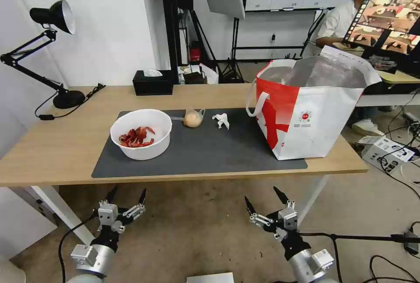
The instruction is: Pick up the trash from the table and place it into the takeout bag.
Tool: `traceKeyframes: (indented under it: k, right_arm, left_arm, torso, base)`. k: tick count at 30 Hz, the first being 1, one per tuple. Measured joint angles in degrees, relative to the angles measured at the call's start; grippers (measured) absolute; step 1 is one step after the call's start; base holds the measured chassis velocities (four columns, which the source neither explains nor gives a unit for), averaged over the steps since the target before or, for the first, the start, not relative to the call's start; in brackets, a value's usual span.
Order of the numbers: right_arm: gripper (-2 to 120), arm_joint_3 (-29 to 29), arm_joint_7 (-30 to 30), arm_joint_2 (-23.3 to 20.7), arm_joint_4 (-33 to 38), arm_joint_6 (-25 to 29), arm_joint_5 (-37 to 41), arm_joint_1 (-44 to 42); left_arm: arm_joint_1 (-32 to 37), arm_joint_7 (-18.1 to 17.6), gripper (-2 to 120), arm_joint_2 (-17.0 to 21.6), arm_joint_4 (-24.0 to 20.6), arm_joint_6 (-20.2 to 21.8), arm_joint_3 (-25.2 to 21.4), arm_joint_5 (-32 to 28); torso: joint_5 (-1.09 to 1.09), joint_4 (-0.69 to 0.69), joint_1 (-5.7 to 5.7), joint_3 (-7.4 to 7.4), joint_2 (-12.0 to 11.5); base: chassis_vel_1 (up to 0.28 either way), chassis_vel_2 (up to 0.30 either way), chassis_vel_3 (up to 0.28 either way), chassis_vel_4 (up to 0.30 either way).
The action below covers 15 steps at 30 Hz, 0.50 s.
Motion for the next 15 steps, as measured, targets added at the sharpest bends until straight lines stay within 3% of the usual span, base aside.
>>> traceKeyframes:
  k: [9,15]
  right_arm:
    - [100,-2.4,1.1,-2.0,1.8,-2.8,0.8,3.5]
    - [100,-10.5,4.6,-7.7,2.2,-11.0,6.0,20.2]
  left_arm:
    - [-0.1,0.0,100,0.4,-0.1,0.0,-0.2,-0.2]
    - [0.1,0.0,100,0.4,-1.0,0.0,-0.7,-0.4]
  torso:
    - [0.00,-0.01,0.00,0.00,0.0]
    - [0.00,0.02,0.00,0.01,0.0]
  base:
    - [0.000,0.000,0.000,0.000]
    - [0.000,0.000,0.000,0.000]
